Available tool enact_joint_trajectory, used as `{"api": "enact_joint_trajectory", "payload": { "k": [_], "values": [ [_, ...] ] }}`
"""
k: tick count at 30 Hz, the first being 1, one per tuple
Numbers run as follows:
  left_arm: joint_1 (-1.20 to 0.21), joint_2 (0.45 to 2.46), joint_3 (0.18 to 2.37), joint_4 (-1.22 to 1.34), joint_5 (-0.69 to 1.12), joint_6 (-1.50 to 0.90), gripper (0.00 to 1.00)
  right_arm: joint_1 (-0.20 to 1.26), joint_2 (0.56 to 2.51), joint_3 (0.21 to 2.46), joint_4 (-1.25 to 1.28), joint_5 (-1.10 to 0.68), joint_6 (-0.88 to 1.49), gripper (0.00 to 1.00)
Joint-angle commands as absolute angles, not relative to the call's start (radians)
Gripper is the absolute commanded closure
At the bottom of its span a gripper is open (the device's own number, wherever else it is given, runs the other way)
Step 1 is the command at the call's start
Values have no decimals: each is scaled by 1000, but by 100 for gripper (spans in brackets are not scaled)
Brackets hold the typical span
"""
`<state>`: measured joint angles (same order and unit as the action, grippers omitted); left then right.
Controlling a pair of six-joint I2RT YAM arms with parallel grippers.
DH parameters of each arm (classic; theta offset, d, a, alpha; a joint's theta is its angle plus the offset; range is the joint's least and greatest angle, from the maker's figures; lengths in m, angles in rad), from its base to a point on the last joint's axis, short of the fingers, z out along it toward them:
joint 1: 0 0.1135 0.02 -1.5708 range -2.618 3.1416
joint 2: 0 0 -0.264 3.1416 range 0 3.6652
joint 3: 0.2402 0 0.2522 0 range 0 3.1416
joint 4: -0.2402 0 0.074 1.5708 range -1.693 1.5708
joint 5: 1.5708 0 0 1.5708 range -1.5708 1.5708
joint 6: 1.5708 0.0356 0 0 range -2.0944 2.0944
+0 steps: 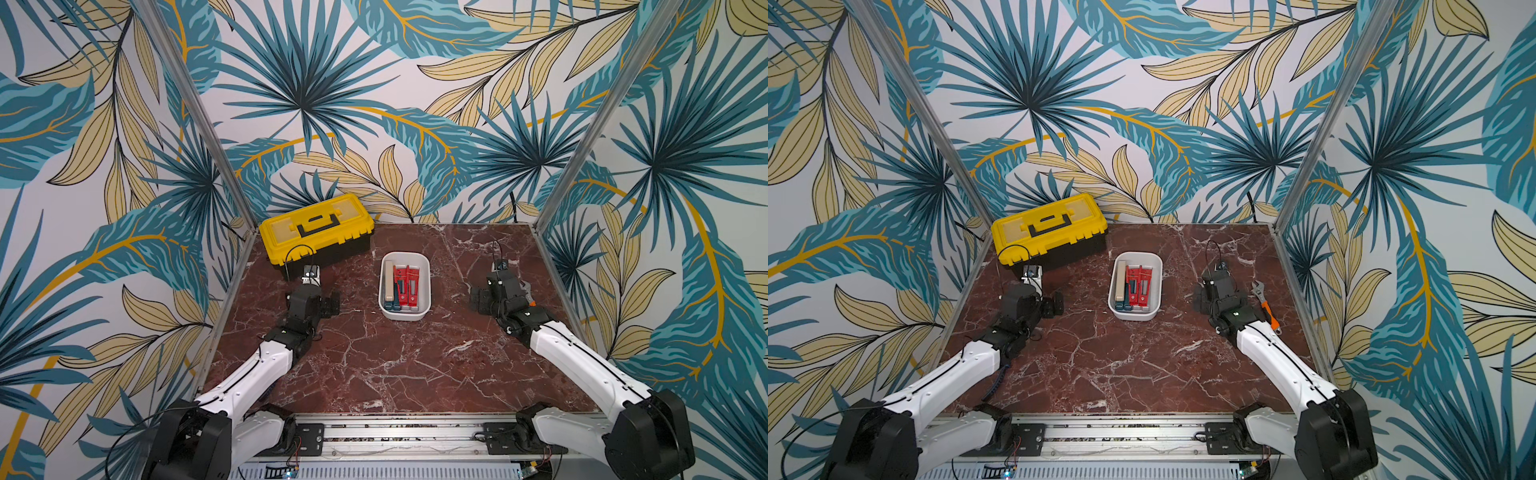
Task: Put the pruning pliers into the storage box
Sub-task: Reset both arms
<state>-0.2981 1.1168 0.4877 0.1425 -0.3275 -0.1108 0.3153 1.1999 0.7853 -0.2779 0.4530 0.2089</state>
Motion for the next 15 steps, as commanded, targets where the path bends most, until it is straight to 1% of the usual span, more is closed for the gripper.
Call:
{"api": "enact_joint_trajectory", "payload": {
  "k": [1,4,7,10,13,15],
  "values": [
    [-284,1141,387,463,-429,7,0,310,1243,758,-96,499,135,0],
    [-277,1219,351,574,-482,35,0,307,1275,711,38,496,104,1],
    [-275,1302,324,730,-492,89,0,300,1304,671,154,535,70,1],
    [-262,1368,316,864,-488,136,0,281,1325,608,294,564,48,0],
    [-244,1468,300,1066,-488,182,0,249,1354,545,439,529,32,1],
    [-219,1550,295,1186,-437,186,0,236,1392,518,531,523,7,1]
  ]
}}
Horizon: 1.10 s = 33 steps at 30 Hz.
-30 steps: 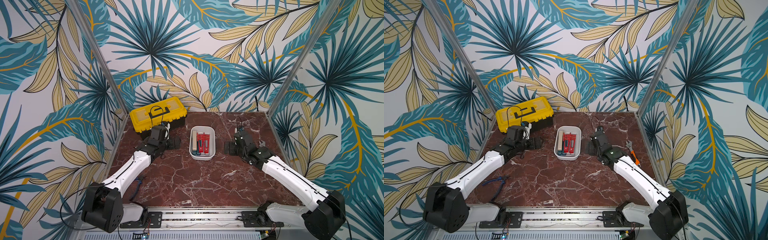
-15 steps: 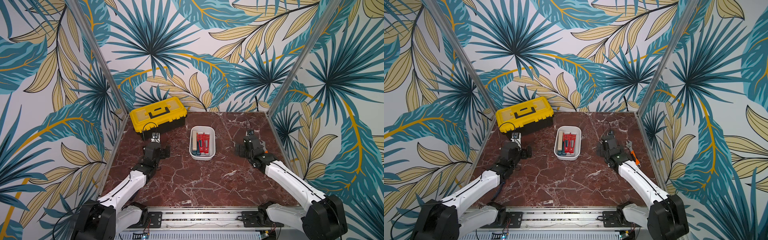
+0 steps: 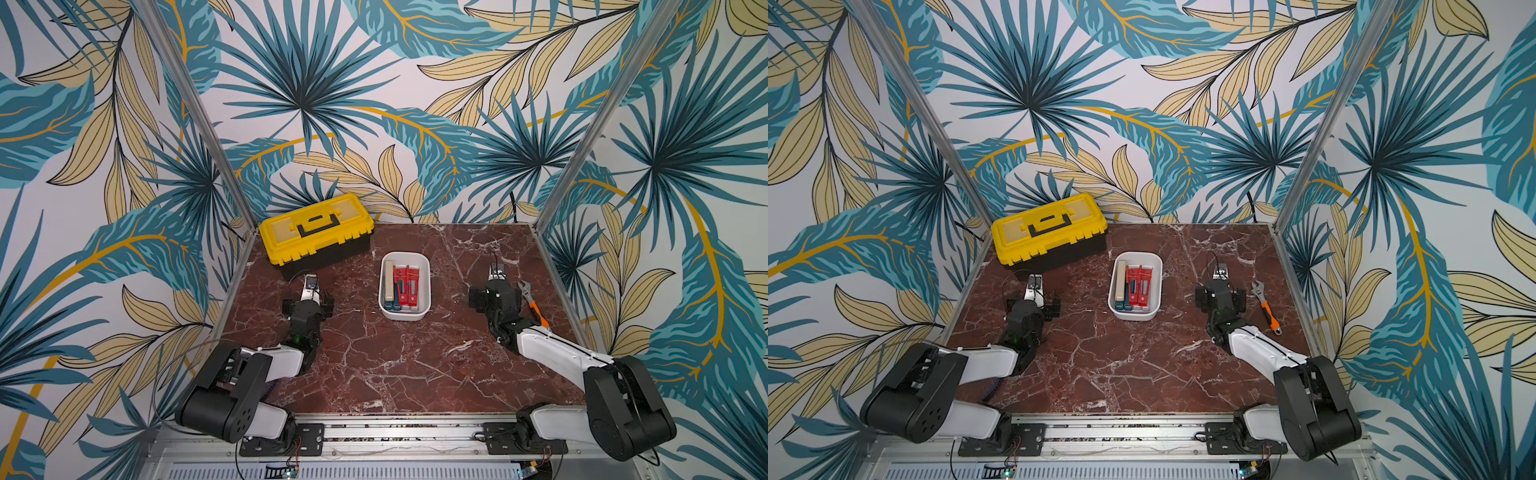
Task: Put the pruning pliers into the storage box
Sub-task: Reset both arms
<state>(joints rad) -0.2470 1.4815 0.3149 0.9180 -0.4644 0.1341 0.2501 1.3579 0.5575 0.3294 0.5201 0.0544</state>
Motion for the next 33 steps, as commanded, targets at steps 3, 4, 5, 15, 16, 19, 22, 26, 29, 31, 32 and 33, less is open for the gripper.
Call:
{"api": "enact_joint_trajectory", "payload": {
  "k": [3,4,5,15,16,19,22,26,29,31,32,33],
  "values": [
    [-186,1547,270,1214,-436,138,0,223,1430,517,601,520,-47,0],
    [-160,1549,253,1232,-378,120,0,215,1444,499,662,512,-65,0],
    [-135,1558,240,1256,-330,100,0,195,1455,487,704,499,-51,0],
    [-102,1629,210,1362,-227,90,0,41,1511,404,865,216,29,1],
    [-103,1636,200,1387,-217,94,0,40,1511,392,893,221,27,1],
    [-103,1636,186,1404,-140,121,0,41,1498,412,835,219,39,1],
    [-103,1640,184,1413,-149,118,0,42,1499,411,836,219,38,0],
    [-103,1641,184,1413,-149,117,0,41,1500,411,840,219,35,0],
    [-103,1636,198,1391,-155,115,0,41,1500,410,841,218,36,0],
    [-89,1607,225,1295,-154,95,0,42,1500,410,840,218,36,1],
    [-85,1602,233,1277,-150,91,0,42,1500,411,840,218,36,1],
    [-83,1604,230,1287,-147,90,0,41,1500,412,841,219,36,1]
  ]
}}
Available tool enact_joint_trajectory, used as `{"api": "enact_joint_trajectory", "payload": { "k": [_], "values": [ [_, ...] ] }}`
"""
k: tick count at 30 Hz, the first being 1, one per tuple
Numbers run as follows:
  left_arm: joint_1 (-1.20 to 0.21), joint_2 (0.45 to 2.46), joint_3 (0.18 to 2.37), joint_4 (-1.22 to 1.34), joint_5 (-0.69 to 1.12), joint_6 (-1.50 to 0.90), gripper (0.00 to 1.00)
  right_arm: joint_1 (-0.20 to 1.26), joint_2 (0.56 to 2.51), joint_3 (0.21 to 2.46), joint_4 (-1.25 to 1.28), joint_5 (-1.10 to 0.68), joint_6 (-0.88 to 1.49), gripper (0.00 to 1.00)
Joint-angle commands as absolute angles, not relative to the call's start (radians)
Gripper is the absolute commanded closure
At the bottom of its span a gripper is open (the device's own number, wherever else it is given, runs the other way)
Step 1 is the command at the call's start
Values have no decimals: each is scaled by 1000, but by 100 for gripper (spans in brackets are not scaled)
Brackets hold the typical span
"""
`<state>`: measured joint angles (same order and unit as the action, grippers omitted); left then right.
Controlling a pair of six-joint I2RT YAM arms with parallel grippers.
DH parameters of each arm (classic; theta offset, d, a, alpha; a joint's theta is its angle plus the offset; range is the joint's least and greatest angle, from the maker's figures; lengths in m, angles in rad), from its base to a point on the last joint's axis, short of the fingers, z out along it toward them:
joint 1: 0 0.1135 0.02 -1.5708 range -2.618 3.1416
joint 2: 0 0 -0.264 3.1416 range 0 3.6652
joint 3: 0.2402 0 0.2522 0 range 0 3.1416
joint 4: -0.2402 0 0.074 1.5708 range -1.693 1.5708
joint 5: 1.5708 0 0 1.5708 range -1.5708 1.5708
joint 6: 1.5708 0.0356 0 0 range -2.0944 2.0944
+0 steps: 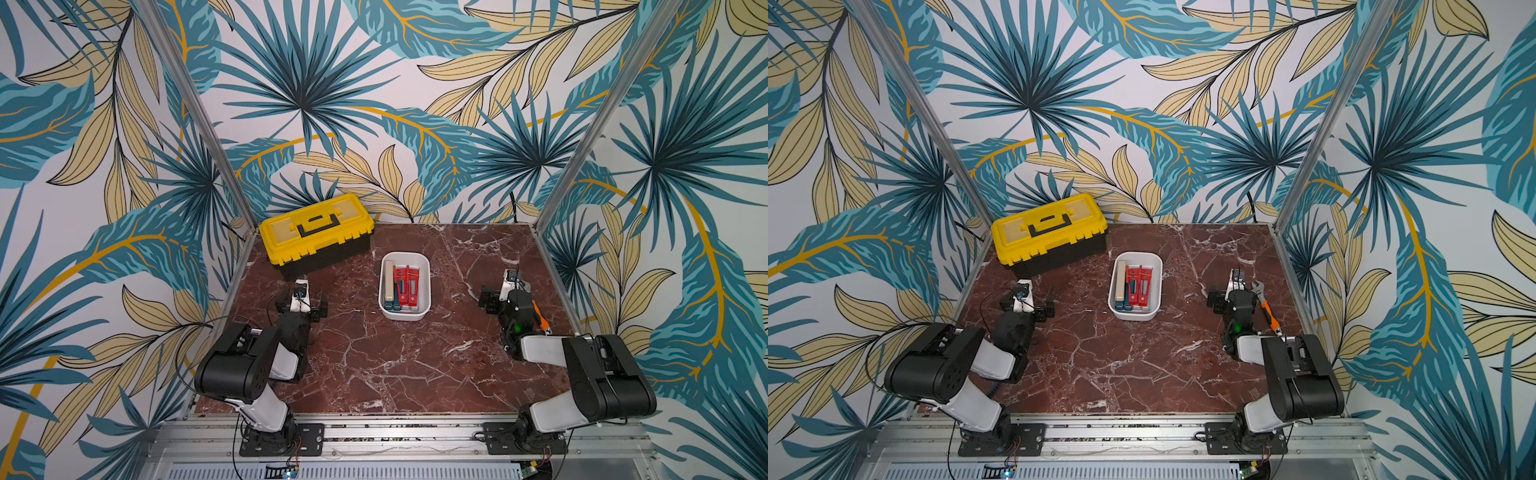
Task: Put the pruning pliers into the storage box
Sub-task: Reset both arms
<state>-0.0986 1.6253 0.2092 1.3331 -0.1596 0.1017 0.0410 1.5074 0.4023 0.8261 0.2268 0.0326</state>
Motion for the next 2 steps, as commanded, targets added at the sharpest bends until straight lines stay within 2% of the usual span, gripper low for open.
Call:
{"api": "enact_joint_trajectory", "payload": {
  "k": [1,2],
  "values": [
    [-84,1611,220,1314,-147,94,0,42,1500,411,839,219,35,1],
    [-86,1618,214,1334,-144,97,0,42,1500,410,840,219,35,0]
  ]
}}
